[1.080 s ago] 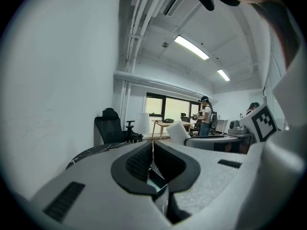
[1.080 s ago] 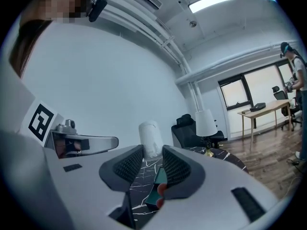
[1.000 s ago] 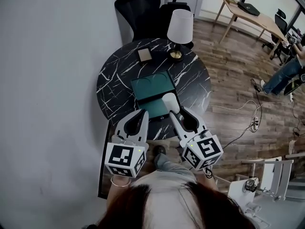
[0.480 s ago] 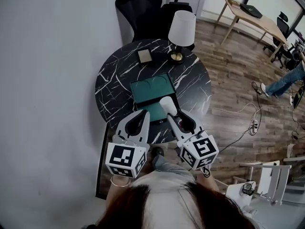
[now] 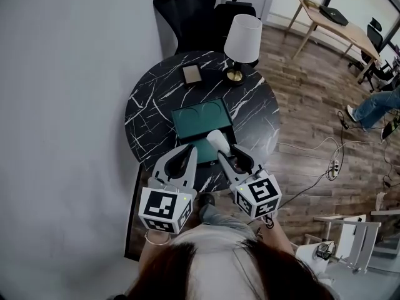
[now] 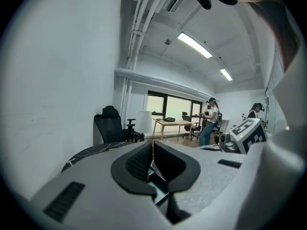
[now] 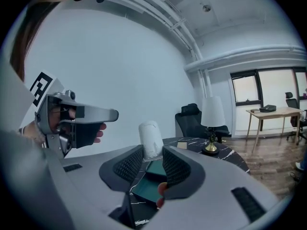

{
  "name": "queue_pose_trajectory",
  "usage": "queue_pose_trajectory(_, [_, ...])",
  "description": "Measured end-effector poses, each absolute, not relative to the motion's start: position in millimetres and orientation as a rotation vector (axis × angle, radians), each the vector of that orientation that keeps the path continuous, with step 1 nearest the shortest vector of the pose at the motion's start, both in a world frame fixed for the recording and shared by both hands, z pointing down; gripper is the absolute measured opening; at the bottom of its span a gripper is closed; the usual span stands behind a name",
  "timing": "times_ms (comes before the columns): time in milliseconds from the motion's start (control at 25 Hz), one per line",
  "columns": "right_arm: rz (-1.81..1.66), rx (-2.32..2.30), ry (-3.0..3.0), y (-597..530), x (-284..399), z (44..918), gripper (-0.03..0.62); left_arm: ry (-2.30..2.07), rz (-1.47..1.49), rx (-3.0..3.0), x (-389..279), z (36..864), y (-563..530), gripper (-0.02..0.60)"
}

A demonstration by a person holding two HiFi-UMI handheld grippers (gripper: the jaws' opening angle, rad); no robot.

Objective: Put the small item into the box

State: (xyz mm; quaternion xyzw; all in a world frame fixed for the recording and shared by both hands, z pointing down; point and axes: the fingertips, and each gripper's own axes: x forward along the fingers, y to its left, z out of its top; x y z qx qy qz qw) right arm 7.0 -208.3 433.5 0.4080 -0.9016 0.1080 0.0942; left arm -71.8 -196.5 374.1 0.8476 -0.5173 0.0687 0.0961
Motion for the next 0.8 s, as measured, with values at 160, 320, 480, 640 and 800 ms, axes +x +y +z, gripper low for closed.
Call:
queue_pose_trajectory(160, [0.315,1.173,-2.660,-216.4,4.0,442.1,0.144,-1.533,0.204,2.506,-71.8,374.5,-205.4,0.015])
queue_pose_trajectory(320, [0.308,1.137,-2.646,-223.6,0.1,454.7,0.144,-1.534,0.206,2.504,-72.0,378.1,-213.7,0.015])
queue_pose_trajectory(480, [0.312,1.103,-2.631,-231.2,-2.4,464.1,0.144,-1.536,0.206,2.500,-71.9,377.6,-223.0,0.015])
queue_pose_trajectory(640, [0.307,1.068,-2.614,-238.0,-3.9,474.0,0.144,-1.536,0.207,2.496,-71.0,378.2,-230.7,0.015])
queue_pose_trajectory(800, [0.298,1.027,-2.594,-243.9,-7.7,487.0,0.144,-1.535,0.208,2.491,-72.6,380.8,-237.4,0.015])
